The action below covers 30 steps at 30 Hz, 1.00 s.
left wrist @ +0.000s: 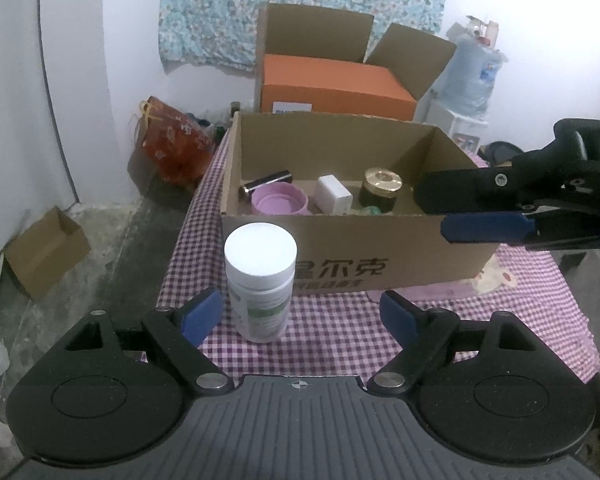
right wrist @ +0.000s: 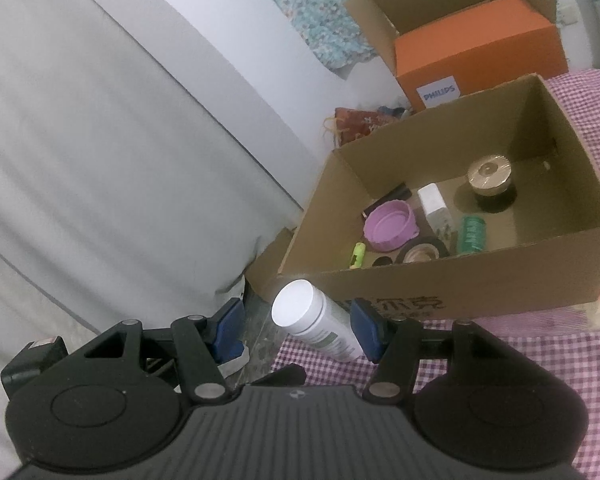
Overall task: Organize rigid objects
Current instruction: 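Move the right tool back toward the white supplement bottle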
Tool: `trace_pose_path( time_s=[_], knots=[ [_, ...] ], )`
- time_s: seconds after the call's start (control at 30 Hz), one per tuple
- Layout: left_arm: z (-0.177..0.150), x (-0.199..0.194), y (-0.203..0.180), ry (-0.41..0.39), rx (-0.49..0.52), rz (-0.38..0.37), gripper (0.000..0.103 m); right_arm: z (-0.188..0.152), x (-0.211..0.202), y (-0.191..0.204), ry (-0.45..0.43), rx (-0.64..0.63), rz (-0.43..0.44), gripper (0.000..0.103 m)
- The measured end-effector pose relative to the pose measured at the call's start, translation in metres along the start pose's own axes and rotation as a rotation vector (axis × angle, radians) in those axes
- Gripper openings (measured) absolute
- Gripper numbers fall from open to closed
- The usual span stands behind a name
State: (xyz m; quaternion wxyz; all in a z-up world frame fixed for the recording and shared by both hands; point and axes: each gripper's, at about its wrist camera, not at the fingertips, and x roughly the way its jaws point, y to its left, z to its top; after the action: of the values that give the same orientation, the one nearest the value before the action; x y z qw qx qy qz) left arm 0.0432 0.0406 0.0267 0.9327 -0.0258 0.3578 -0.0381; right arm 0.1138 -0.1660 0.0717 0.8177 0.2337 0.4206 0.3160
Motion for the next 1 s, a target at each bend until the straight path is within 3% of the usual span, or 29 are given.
trace_pose_path(
  time_s=[1.0],
  knots=[
    [-0.0015, -0.0014, -0.0055, -0.001, 0.005, 0.008, 0.087, -0.0024, 0.0014, 0.0026, -0.002, 0.000, 0.004, 0.062]
  ],
)
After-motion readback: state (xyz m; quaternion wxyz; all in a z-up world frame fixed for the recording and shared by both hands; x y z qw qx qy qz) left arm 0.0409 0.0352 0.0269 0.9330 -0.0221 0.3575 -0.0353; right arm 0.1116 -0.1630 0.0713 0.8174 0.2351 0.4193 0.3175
